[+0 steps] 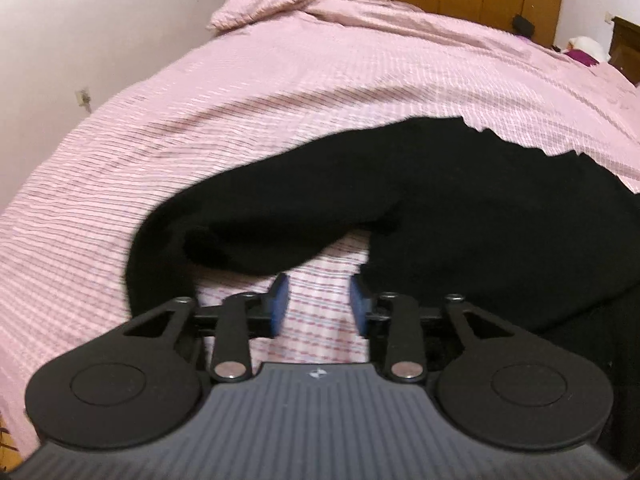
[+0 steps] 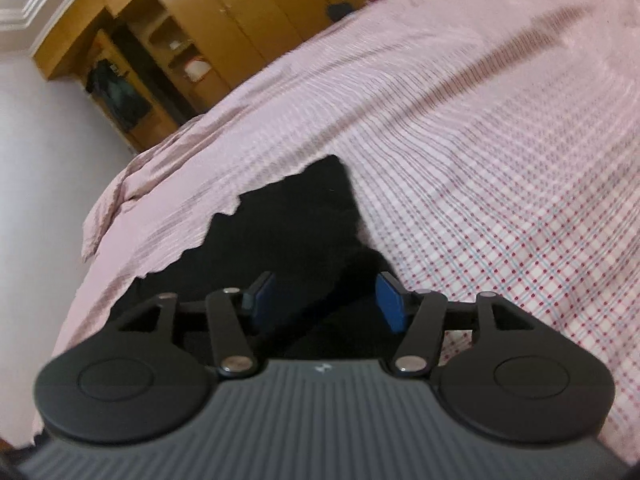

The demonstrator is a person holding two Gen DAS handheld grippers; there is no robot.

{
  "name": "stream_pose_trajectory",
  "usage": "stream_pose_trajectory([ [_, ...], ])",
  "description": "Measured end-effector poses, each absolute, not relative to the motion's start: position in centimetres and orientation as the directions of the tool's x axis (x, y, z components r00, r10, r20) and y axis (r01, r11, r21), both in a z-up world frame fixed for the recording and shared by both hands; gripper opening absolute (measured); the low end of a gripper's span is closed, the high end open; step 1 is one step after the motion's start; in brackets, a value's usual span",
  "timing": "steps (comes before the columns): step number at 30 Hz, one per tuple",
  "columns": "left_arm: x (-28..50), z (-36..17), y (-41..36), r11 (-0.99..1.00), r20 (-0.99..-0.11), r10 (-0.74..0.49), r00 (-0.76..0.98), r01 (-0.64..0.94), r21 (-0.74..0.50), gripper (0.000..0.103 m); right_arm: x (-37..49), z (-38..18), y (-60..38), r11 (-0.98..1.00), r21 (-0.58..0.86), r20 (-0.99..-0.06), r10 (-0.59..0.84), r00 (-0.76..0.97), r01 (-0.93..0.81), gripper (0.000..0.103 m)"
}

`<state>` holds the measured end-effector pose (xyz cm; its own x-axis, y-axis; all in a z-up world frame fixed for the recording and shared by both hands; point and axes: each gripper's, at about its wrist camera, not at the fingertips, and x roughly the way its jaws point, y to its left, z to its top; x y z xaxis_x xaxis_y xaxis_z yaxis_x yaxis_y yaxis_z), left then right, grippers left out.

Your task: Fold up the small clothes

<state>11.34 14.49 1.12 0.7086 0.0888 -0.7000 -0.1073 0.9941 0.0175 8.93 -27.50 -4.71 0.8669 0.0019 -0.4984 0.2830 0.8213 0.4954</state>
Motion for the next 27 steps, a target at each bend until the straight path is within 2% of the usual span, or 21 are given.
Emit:
stream_pose_trajectory([
  [2,10.4,1.8,15.2,0.992,-0.686,0.110,0.720,-0.125,0.027,0.057,8.3,-4.1,-26.9,0.839,0.479,-0.492,0.013,0.870,0.258,0.059],
  [11,6.2,2.6,18.4,0.974,-0.658,0.209,0.723,-0.214,0.074,0.079,4.7,-2.7,-24.5,0.883,0.433,-0.472,0.049,0.880,0.183,0.059],
  [16,5.1,1.3,19.7,0.962,-0.680,0.248,0.691,-0.256,0.091,0.083,3.5,-3.0,-23.4,0.894,0.413,-0.495,0.059,0.867,0.175,0.059],
  [22,4.9,-0.8,20.9,0.961,-0.719,0.223,0.658,-0.271,0.051,0.083,2.9,-4.2,-22.5,0.900,0.397,-0.531,0.064,0.845,0.182,0.059],
  [27,5.7,-3.1,21.5,0.946,-0.723,0.284,0.629,-0.309,0.103,0.085,3.1,-5.2,-22.0,0.901,0.389,-0.555,0.065,0.829,0.190,0.059],
])
